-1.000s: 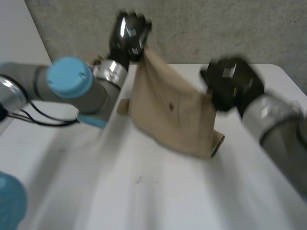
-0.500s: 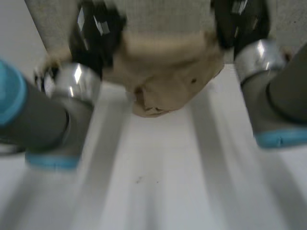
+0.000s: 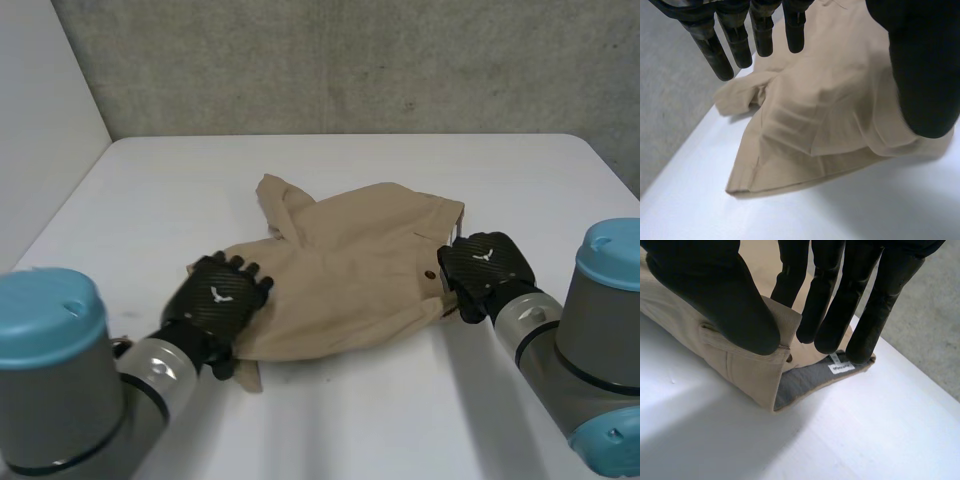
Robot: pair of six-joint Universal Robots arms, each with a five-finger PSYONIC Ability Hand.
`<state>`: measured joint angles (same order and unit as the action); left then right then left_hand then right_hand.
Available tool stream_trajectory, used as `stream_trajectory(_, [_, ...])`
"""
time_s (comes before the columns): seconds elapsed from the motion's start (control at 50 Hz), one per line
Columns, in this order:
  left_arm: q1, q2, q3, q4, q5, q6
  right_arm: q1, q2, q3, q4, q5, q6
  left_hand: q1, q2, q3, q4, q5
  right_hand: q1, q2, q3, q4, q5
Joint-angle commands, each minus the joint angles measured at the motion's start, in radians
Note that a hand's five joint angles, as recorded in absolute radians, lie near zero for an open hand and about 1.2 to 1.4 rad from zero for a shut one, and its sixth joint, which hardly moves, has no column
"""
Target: Fold the shorts.
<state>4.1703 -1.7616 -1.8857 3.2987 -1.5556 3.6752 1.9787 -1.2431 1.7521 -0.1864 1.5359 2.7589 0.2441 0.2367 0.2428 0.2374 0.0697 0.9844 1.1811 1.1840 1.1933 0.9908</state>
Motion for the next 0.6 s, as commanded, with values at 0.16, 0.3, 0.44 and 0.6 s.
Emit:
stream_trajectory(0.16, [0.145,0.062,-0.070,-0.039,0.020,-0.595,-0.047,0.004,0.021,-0.008,-0.042,0.094,0.005,0.012,0.006,0.011,0.004,0.412,0.215,0.212,0.203,0.231])
stream_trajectory(0.3, [0.175,0.037,-0.066,-0.099,0.020,-0.803,-0.044,0.004,0.026,-0.008,-0.042,0.097,0.186,0.194,0.188,0.193,0.186,0.412,0.215,0.212,0.203,0.231])
stream_trajectory(0.44, [0.177,-0.018,-0.043,-0.169,0.016,-0.917,-0.041,0.004,0.032,-0.010,-0.040,0.097,0.234,0.241,0.235,0.240,0.233,0.412,0.215,0.212,0.203,0.231])
stream_trajectory(0.6, [0.166,-0.079,-0.038,-0.174,0.008,-0.978,-0.041,0.004,0.033,-0.010,-0.042,0.097,0.310,0.317,0.311,0.317,0.310,0.412,0.215,0.212,0.203,0.231])
